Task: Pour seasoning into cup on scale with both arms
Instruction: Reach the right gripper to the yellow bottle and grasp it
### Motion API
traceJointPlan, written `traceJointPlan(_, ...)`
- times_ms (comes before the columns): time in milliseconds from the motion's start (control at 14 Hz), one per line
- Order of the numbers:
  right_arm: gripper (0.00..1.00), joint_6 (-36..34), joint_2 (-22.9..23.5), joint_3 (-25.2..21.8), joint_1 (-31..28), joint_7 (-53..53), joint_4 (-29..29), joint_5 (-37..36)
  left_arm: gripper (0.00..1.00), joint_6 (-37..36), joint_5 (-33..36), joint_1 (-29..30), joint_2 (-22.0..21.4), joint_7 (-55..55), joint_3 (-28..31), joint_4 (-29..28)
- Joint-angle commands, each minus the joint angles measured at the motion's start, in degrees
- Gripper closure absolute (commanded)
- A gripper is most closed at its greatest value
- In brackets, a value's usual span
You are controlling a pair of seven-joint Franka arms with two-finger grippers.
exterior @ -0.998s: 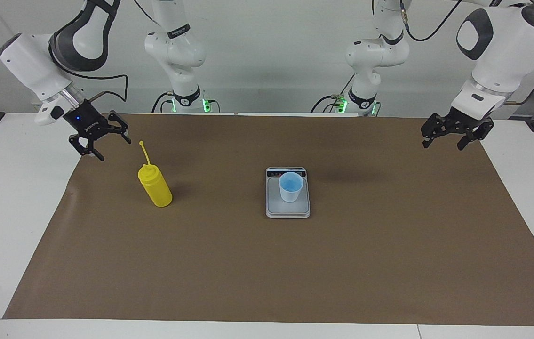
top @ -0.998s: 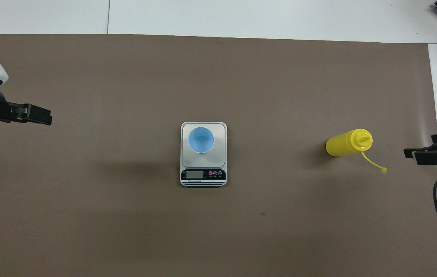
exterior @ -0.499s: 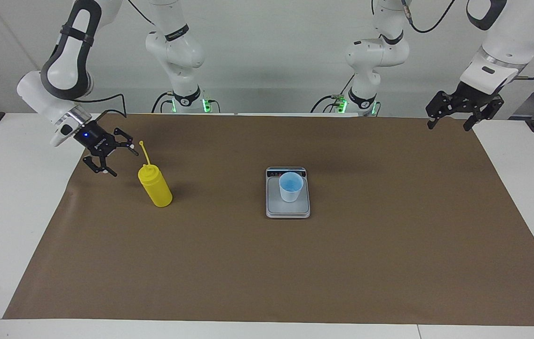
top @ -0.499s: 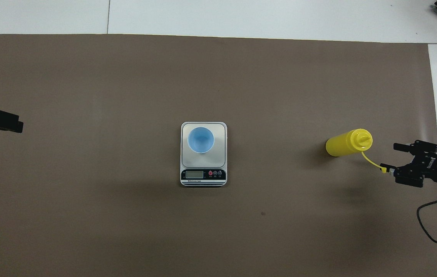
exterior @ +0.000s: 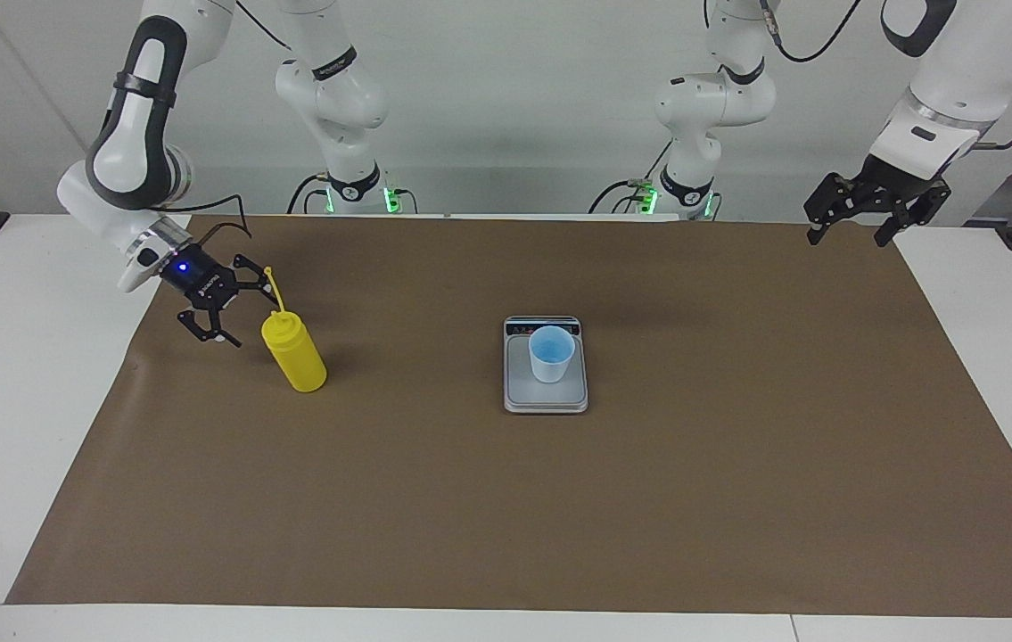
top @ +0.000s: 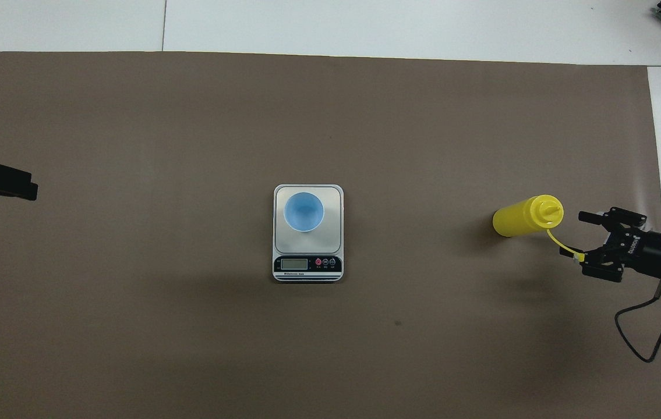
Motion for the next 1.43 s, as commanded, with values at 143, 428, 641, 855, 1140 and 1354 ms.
traceJointPlan(143,0.0,1.0,1.5,0.2,2.0,-4.8,-0.8,3.6,0.0,-0.1,0.2,-0.2,-2.3,-0.8,-0.2,-2.8)
traceJointPlan(428,0.0,0.1,6.4,0.2,1.4,-14.4,-0.8,11.2,0.0,0.1,0.1,-0.2,-2.3,-1.1,-0.3,-3.1)
traceJointPlan(641,0.0,-1.4,10.5,0.2,1.9,-19.1,-0.5,16.5,0.0,0.2,-0.4,0.0,-2.3,-1.1,-0.3,-3.1)
traceJointPlan(855,0.0,-1.6,11.6,0.5,2.2,-21.3,0.1,18.5,0.0,0.2,-1.2,0.4,-2.3,-1.1,-0.2,-3.1)
traceJointPlan(1140,0.0,-1.7,12.0,1.1,2.4,-21.3,1.3,20.8,0.0,1.0,-1.7,0.5,-2.3,-1.1,-0.2,-3.2)
traceJointPlan(1354,0.0,-1.7,12.3,2.0,2.4,-21.4,2.1,20.8,0.0,0.9,-1.9,0.5,-2.3,-1.0,-0.2,-3.4)
